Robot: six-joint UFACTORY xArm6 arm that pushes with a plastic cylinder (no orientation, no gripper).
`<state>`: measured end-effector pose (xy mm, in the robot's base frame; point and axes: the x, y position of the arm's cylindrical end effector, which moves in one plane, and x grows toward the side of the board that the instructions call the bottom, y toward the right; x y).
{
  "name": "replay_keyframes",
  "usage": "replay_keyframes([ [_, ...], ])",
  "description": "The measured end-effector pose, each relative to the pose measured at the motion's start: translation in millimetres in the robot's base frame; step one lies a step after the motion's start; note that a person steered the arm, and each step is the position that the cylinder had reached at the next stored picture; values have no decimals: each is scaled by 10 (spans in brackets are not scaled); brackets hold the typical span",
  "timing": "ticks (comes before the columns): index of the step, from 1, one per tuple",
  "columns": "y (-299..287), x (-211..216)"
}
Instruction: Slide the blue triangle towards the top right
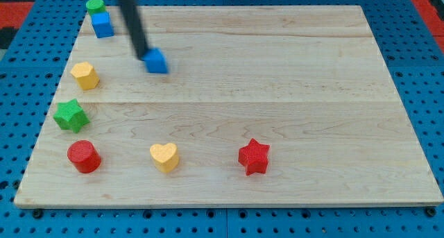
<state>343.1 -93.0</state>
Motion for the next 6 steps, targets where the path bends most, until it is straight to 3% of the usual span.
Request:
replay_keyframes([
  [1,771,19],
  [3,-678,182],
  [4,-420,739],
  [5,166,659],
  [6,663,222],
])
